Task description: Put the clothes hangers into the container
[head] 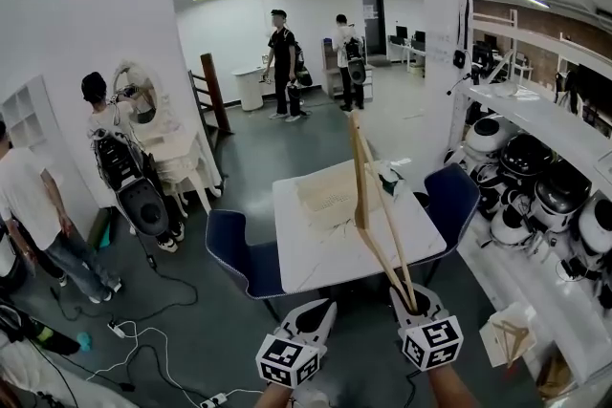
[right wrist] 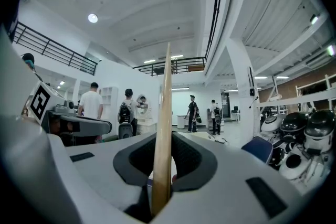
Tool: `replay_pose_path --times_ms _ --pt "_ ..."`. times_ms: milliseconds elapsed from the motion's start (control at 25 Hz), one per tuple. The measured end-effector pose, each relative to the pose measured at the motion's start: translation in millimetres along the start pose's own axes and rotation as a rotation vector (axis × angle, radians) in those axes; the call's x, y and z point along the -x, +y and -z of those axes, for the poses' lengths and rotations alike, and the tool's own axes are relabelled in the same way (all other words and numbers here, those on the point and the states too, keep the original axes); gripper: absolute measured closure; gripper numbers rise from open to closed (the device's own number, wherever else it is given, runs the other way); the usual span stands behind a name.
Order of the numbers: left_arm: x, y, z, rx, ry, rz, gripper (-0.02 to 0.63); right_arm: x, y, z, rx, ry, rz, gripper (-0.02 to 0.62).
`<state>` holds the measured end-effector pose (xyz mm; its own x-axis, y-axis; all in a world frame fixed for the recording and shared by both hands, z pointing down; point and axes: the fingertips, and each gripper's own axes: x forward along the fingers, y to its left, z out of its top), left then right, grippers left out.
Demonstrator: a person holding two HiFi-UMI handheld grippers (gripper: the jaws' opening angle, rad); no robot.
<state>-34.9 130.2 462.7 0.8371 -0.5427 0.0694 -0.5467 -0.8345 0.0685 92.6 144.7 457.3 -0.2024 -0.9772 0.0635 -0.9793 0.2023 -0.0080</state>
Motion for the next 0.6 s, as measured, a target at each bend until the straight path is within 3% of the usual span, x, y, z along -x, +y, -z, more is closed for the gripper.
replay_pose_path --times_ms 600 --pt "-4 -36 5 -0.038 0.011 0.001 0.601 25 -14 10 -0.008 -0.008 -0.019 0.532"
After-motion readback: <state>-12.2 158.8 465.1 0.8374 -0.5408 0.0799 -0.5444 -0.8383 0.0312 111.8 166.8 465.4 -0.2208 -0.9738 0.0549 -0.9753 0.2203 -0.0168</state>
